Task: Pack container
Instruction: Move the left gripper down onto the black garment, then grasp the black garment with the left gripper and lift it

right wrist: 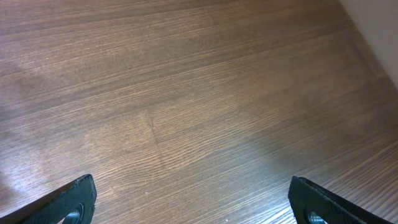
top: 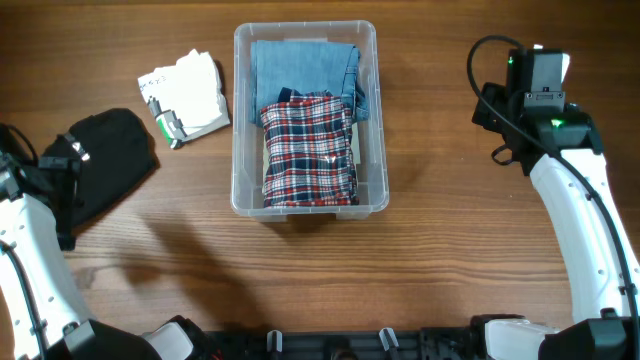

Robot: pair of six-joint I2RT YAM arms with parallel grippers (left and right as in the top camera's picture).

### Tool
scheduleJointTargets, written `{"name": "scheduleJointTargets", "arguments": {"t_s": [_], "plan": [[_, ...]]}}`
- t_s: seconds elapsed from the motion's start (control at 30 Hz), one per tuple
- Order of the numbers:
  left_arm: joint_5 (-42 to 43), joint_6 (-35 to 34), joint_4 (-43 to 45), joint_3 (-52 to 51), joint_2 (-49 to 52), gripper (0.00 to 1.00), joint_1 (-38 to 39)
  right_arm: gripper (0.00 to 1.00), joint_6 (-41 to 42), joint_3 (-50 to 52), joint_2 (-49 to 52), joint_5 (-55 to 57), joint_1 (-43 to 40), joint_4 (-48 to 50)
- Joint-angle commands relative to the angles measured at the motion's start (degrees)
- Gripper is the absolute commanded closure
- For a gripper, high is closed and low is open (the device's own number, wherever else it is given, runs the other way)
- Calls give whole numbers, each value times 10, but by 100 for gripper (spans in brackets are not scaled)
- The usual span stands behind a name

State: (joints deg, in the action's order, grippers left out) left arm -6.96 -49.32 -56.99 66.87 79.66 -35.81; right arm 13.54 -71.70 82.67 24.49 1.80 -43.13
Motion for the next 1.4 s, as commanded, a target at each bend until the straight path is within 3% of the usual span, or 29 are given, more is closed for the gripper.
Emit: {"name": "scheduleJointTargets", "arguments": {"t_s": [0.0,0.17,0.37,0.77,1.07,1.23,1.37], "plan": [[12,-41,41,-40,1,0,-3,0,0,0,4,10,-1,2],[12,-52,109,-103,1,0,-3,0,0,0,4,10,-1,2],[16,-168,175,-169,1,0,-3,0,0,0,4,10,-1,2],[52,-209,282,-209,23,8,-3,0,0,0,4,10,-1,2],[61,-246,345,-209,107,9,19,0,0,0,4,10,-1,2],[58,-251,372,-209,142,15,19,0,0,0,4,10,-1,2],[58,-251,389,-209,162,27,19,0,-1,0,4,10,-1,2]]}}
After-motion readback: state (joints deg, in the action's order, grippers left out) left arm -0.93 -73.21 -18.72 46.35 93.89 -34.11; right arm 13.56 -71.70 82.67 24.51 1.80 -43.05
